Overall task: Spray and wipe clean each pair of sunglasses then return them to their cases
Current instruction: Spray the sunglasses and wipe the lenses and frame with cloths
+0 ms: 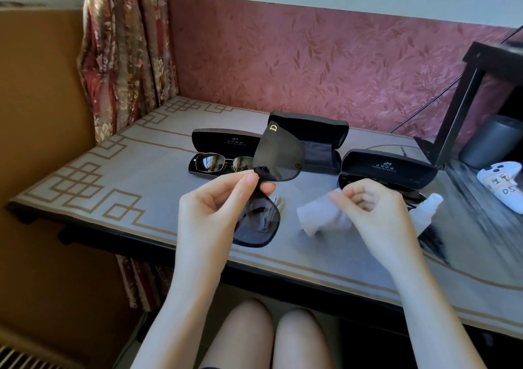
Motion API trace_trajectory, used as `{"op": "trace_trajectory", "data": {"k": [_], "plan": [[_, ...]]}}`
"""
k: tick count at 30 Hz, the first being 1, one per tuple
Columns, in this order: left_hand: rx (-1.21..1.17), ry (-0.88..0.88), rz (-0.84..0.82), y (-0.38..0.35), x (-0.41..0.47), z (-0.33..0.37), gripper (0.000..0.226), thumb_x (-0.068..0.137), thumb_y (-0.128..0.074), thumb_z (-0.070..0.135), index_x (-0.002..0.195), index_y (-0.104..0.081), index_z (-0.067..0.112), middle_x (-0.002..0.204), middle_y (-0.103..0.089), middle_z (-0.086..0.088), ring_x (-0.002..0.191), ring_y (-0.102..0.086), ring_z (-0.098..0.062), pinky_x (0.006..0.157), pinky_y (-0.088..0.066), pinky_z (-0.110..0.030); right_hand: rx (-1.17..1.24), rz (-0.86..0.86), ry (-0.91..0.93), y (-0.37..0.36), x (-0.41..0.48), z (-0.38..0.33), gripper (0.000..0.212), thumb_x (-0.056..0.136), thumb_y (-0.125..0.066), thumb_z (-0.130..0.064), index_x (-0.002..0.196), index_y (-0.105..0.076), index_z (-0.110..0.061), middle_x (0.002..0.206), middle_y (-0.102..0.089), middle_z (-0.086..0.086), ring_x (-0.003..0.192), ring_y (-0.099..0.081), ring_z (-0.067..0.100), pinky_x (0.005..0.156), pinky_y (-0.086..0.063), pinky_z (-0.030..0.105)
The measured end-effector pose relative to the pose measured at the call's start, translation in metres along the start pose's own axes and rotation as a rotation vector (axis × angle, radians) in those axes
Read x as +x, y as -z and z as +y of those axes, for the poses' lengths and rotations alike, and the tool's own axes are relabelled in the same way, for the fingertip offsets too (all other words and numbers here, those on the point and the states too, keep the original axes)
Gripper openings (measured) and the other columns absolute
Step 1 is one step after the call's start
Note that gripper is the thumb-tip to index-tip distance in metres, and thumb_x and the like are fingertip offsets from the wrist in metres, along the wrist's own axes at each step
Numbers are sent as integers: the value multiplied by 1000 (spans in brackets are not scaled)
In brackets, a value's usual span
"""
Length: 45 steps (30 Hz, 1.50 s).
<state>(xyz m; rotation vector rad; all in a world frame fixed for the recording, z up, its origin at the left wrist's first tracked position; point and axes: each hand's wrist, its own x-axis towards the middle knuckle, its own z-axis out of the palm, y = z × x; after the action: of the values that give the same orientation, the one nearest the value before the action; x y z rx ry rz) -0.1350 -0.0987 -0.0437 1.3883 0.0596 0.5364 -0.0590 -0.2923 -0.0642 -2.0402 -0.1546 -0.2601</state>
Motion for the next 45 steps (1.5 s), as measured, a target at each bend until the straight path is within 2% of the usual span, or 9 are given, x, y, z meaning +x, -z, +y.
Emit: {"op": "trace_trajectory", "data": {"k": [6, 11, 16, 20, 23, 27, 36, 41, 45], "plan": [[20, -20, 3, -1, 0, 2, 19, 90, -61, 11, 80, -76, 16, 78, -76, 3, 83, -70, -4, 71, -49, -10, -8, 17, 67, -6, 8, -12, 29, 91, -66, -28, 73, -56, -7, 52, -46, 13, 48, -28, 10, 45, -27, 15], [5, -24, 13, -1, 1, 5, 22, 90, -60, 8, 77, -74, 19, 74, -75, 7, 75, -68, 1, 66, -48, -8, 163, -12, 159, -9, 13, -25, 24, 94, -63, -23, 79, -59, -4, 60, -53, 28, 56, -36, 17, 52, -27, 18], [10, -34, 6, 0, 1, 3, 20, 91, -60, 9, 79, -75, 15, 78, -76, 3, 79, -69, 0, 68, -48, -8, 7, -70, 34, -8, 17, -6, 15, 95, -60, -18, 85, -71, -16, 73, -72, 3, 56, -60, 2, 54, -45, 16], [-10, -18, 5, -1, 2, 1, 18, 90, -60, 9, 81, -75, 12, 76, -76, 1, 78, -69, -2, 68, -49, -9, -39, 42, 24, -7, 14, 3, 16, 92, -64, -24, 78, -71, -23, 76, -74, 7, 79, -67, 26, 65, -42, 28], [-26, -2, -8, -3, 2, -1, 17, 90, -60, 10, 86, -75, 4, 80, -76, -5, 80, -70, -8, 70, -51, -13, 45, 114, 97, -6, 13, -10, 18, 91, -64, -26, 76, -72, -21, 75, -71, 17, 76, -62, 34, 65, -37, 28], [-22, -1, -6, -3, 1, -2, 18, 90, -60, 11, 86, -76, 4, 81, -76, -6, 83, -71, -14, 75, -55, -19, 174, 204, 198, -6, 15, -32, 20, 92, -64, -22, 74, -69, -29, 62, -64, 9, 59, -49, 6, 58, -36, 18], [-46, 46, 20, -5, 1, -1, 17, 90, -61, 12, 84, -76, 7, 81, -76, -5, 81, -72, -14, 78, -58, -25, 368, 86, -6, -17, 11, -28, 23, 94, -61, -16, 78, -72, -28, 71, -67, -9, 64, -58, 3, 53, -48, 16], [-47, 63, 40, -8, -1, -1, 16, 91, -60, 12, 87, -76, 7, 80, -76, -3, 84, -72, -15, 83, -58, -30, 706, 28, -38, -20, 1, -54, 18, 96, -57, -19, 93, -74, -15, 85, -72, -3, 81, -66, 12, 73, -56, 27], [-34, 54, 54, -9, -1, -1, 17, 91, -61, 12, 83, -76, 9, 80, -77, -1, 85, -72, -16, 83, -57, -30, 744, -62, 140, -29, -14, -75, 25, 90, -58, -21, 103, -73, -5, 103, -75, -5, 109, -66, 7, 96, -50, 26]]}}
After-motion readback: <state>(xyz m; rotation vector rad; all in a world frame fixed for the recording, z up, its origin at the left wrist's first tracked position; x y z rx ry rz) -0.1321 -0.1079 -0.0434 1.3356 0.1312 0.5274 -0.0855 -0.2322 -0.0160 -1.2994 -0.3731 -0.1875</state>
